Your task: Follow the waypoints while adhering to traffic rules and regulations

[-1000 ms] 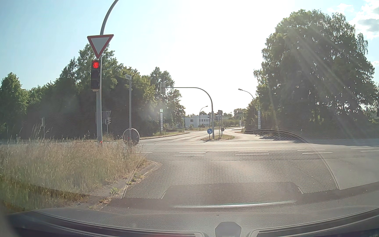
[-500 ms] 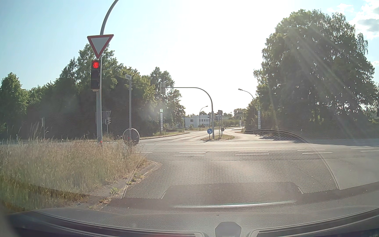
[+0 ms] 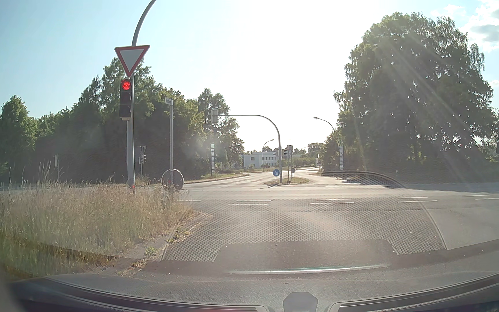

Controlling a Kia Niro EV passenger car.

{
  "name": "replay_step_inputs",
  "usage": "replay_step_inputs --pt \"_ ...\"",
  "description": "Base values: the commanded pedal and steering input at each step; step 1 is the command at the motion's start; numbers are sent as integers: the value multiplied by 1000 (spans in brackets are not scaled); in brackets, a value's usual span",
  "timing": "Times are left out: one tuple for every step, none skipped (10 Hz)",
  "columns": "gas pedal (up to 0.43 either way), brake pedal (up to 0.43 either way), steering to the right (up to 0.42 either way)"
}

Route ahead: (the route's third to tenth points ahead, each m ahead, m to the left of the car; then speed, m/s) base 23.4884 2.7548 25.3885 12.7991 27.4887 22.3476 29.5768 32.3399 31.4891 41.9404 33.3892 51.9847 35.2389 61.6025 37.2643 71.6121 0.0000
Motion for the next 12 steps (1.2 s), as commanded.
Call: replay_step_inputs --pt "0 213 14" --pt "0 213 14" --pt "0 220 14" --pt "0 213 14" --pt "0 213 14" --pt "0 213 14" --pt "0 213 14" --pt "0 213 13" --pt "0 213 13" --pt "0 213 14" --pt "0 213 13" --pt "0 213 12"
